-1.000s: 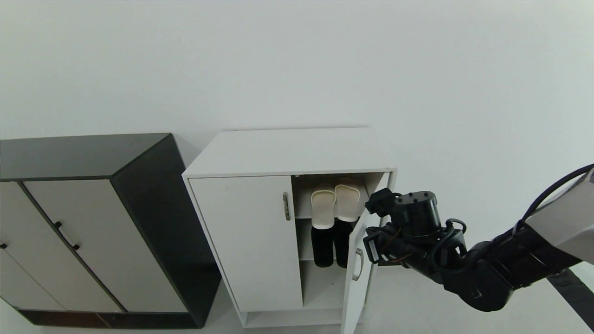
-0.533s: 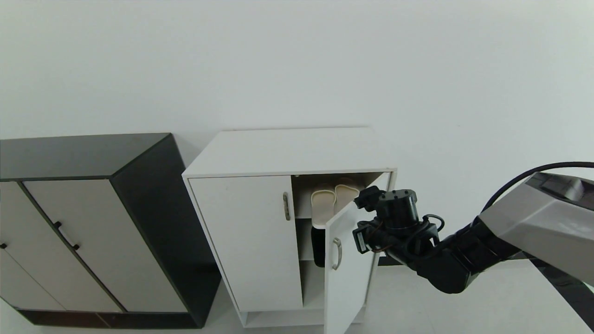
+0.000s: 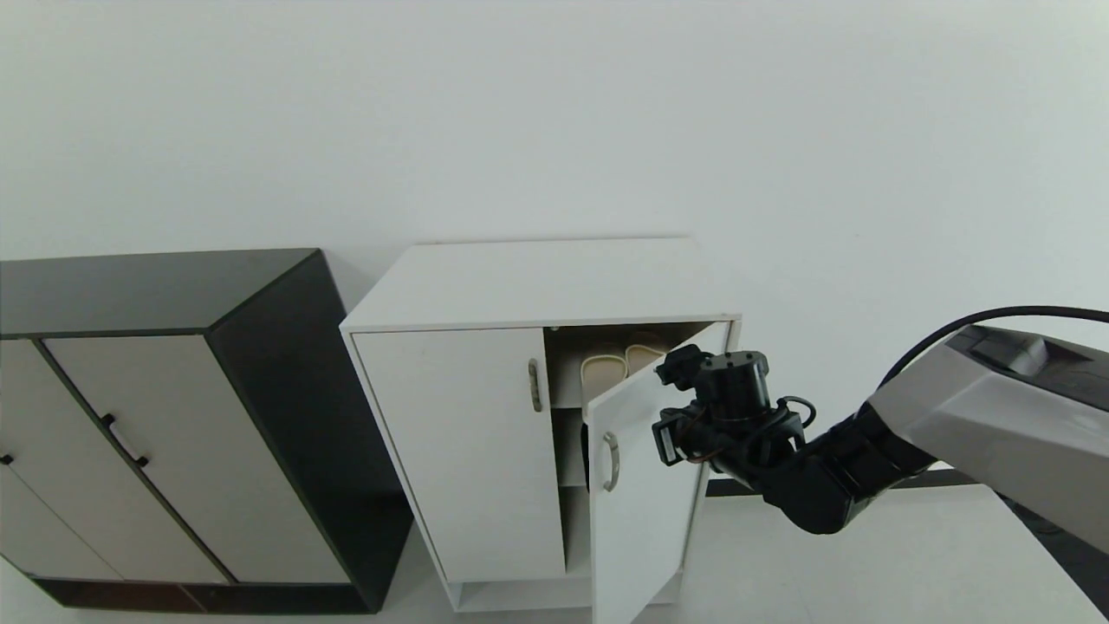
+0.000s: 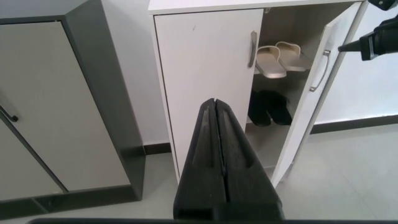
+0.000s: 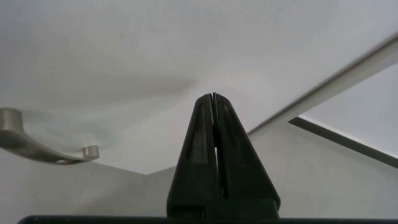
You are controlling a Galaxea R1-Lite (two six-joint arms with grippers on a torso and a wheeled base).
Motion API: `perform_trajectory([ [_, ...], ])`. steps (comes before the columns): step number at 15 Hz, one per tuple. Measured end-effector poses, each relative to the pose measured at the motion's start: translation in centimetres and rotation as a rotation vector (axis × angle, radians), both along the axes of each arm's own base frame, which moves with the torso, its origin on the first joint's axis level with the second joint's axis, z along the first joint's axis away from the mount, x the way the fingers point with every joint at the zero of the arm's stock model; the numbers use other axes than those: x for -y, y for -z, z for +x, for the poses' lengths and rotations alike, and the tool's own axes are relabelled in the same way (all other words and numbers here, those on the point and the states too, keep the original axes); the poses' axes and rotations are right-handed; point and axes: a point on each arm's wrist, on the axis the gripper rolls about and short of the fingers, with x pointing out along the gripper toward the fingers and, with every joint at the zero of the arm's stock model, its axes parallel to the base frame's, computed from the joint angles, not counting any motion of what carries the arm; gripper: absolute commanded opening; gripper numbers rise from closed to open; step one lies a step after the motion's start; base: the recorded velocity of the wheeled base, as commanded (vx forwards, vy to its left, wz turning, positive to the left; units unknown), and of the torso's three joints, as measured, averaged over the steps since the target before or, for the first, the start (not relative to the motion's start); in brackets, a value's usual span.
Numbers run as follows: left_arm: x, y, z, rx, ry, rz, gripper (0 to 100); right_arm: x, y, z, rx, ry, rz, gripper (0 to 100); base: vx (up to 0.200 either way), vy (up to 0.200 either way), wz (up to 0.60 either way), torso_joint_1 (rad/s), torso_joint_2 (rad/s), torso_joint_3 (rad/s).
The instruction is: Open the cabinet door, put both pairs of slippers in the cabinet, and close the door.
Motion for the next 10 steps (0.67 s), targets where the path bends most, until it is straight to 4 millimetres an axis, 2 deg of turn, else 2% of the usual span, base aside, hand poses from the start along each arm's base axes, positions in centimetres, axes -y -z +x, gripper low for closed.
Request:
perform_trajectory([
  [6, 0.0, 0.0, 0.0, 0.000, -0.001, 0.000, 0, -0.4, -0.7, 3.1, 0.069, 0.031, 0.043, 0, 0.000, 0.000, 0.00, 0.000, 0.00, 0.000],
  [10, 0.0, 0.0, 0.0, 0.000, 0.000, 0.000, 0, -0.2, -0.5, 5.1, 0.096, 0.059, 0.058, 0, 0.000, 0.000, 0.00, 0.000, 0.00, 0.000],
])
